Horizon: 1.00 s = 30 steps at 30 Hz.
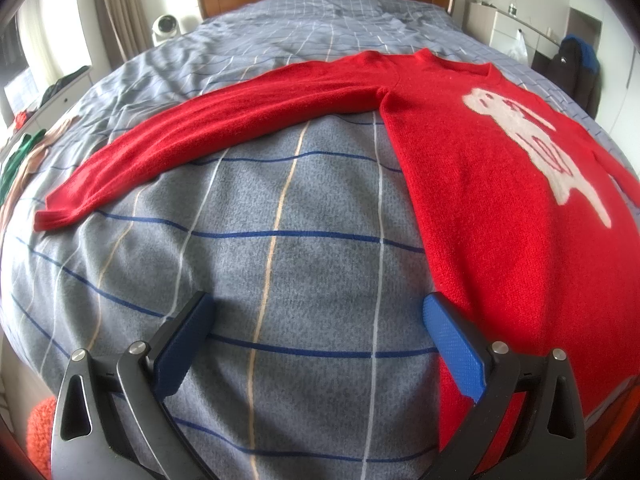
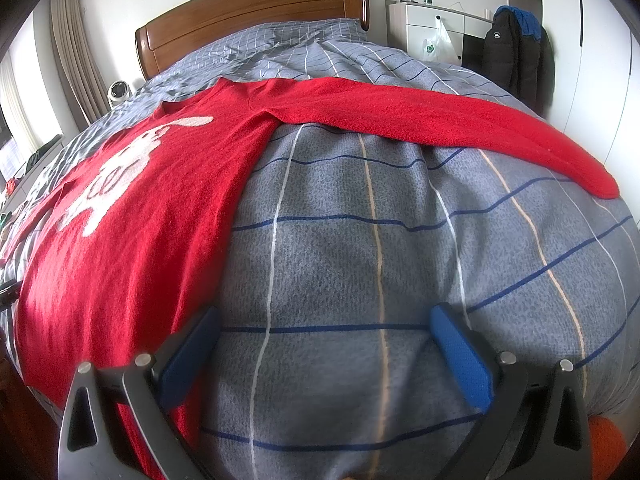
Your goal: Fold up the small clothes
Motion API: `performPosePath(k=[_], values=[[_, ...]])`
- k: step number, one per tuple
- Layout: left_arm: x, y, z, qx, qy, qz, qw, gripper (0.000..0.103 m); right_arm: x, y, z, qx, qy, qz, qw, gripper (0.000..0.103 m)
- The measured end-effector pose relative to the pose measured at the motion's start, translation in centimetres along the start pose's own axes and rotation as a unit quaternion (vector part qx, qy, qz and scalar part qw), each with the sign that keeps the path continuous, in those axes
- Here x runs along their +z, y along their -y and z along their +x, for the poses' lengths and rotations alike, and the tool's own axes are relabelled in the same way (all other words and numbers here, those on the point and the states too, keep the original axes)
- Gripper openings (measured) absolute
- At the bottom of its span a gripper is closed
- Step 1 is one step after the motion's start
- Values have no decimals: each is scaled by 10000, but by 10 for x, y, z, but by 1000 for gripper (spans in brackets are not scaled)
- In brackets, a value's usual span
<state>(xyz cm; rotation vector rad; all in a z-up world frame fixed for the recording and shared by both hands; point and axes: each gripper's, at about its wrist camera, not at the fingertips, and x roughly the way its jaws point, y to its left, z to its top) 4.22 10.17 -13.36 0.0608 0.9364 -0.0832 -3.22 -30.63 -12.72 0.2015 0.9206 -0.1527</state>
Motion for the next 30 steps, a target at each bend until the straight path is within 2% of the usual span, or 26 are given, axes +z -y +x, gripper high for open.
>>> performPosePath(k=[30], values=[[0, 0, 0, 4, 7, 4, 10000, 103, -1, -1, -1, -15, 4, -15, 10000, 103]])
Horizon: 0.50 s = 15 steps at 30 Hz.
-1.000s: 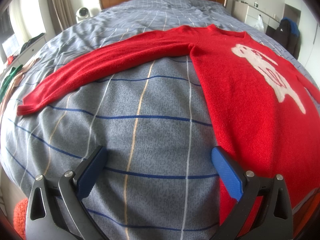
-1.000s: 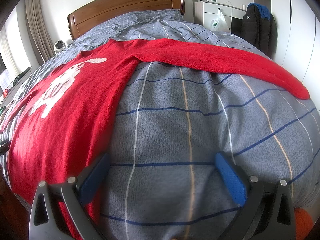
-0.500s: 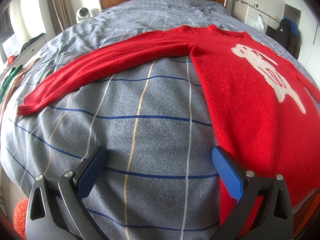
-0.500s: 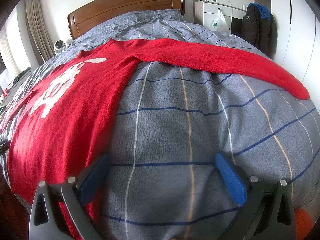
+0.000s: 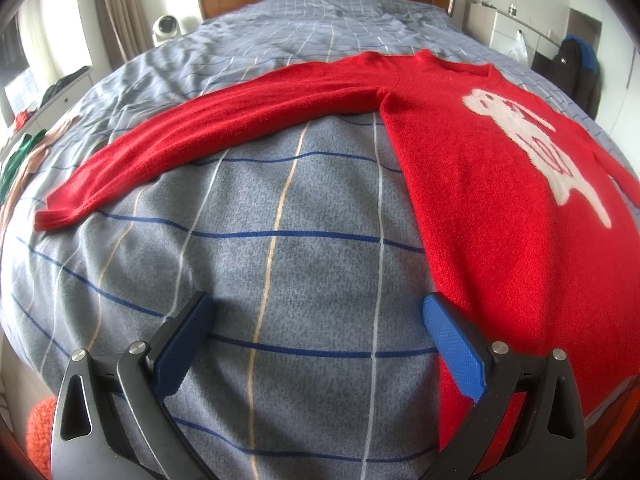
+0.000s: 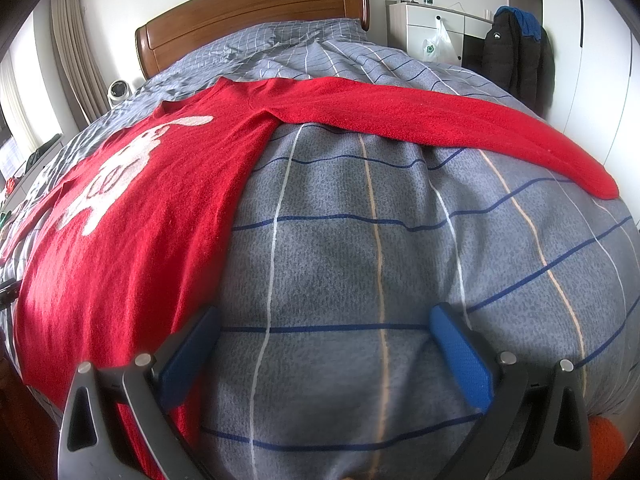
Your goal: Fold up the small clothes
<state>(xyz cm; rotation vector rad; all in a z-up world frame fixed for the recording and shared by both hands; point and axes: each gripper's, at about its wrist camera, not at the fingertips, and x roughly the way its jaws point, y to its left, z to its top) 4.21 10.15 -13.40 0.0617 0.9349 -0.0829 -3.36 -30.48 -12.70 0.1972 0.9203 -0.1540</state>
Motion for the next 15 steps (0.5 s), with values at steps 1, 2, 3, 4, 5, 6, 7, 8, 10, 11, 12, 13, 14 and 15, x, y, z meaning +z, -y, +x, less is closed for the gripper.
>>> performPosePath(k=[1, 2, 3, 4, 5, 6, 7, 8, 10, 11, 12, 13, 14, 15], values=[[0, 0, 0, 0, 0, 0, 10000, 103, 0, 0, 0, 0, 0, -1, 10000, 103], [0, 0, 0, 0, 0, 0, 10000, 103, 0, 0, 0, -1, 0, -1, 10000, 103], [0, 0, 0, 1, 1, 1, 10000, 103, 0, 0, 0, -2, 0, -2, 10000, 103], [0, 0, 0, 1, 1, 1, 10000, 103, 0, 0, 0, -3, 0, -2, 10000, 103], [0, 0, 0, 1, 1, 1, 10000, 103, 0, 0, 0, -4, 1, -2, 10000, 103], [0, 0, 0, 1, 1, 1, 10000, 103, 0, 0, 1, -5, 1, -2, 10000, 103], [0, 0, 0, 2, 1, 1, 10000, 103, 0, 0, 1, -5, 1, -3, 10000, 103], [0, 0, 0, 1, 2, 1, 10000, 103, 0, 0, 0, -6, 1, -4, 10000, 103], [0, 0, 0, 2, 2, 2, 10000, 103, 0, 0, 0, -6, 1, -5, 10000, 103], [0, 0, 0, 2, 2, 1, 10000, 103, 0, 0, 0, -7, 1, -6, 10000, 103], [0, 0, 0, 1, 2, 1, 10000, 103, 0, 0, 1, -7, 1, -6, 10000, 103], [0, 0, 0, 2, 2, 2, 10000, 103, 0, 0, 0, -7, 1, -6, 10000, 103], [0, 0, 0, 2, 3, 2, 10000, 103, 0, 0, 1, -7, 1, -6, 10000, 103], [0, 0, 0, 3, 3, 2, 10000, 103, 1, 1, 1, -7, 1, -6, 10000, 103]])
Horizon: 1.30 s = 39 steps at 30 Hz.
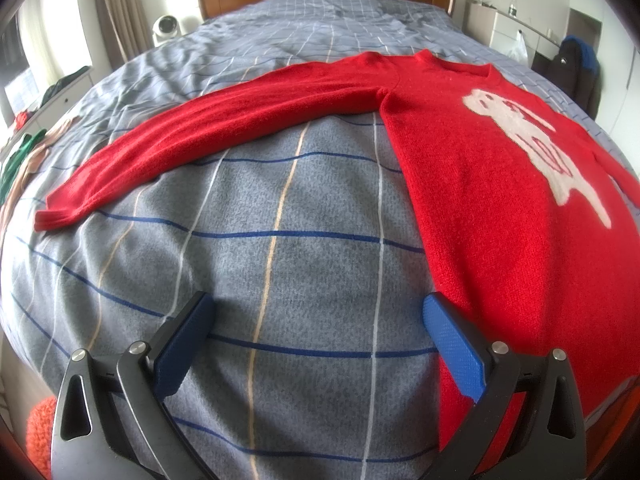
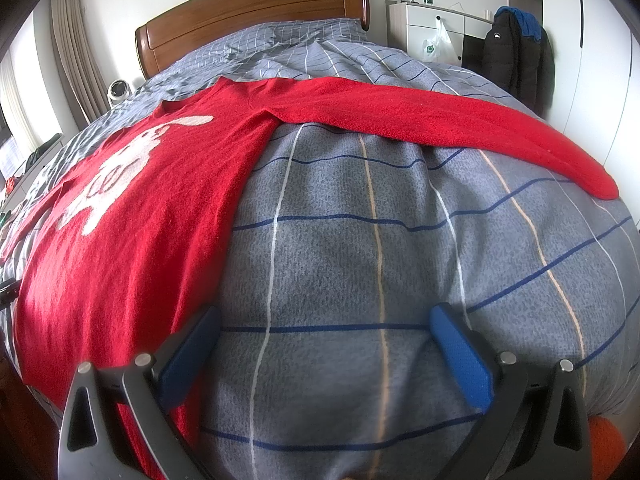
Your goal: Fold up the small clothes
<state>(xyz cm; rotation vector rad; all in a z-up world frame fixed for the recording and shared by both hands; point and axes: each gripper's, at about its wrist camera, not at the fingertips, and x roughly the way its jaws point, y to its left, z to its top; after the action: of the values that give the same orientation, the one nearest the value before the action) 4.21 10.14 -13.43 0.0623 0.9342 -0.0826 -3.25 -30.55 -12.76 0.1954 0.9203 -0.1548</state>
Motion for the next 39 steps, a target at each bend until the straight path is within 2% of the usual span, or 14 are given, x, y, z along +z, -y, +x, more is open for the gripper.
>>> performPosePath(k=[39], values=[[-1, 0, 1, 1, 6, 4, 10000, 103, -1, -1, -1, -19, 3, -17, 10000, 103]])
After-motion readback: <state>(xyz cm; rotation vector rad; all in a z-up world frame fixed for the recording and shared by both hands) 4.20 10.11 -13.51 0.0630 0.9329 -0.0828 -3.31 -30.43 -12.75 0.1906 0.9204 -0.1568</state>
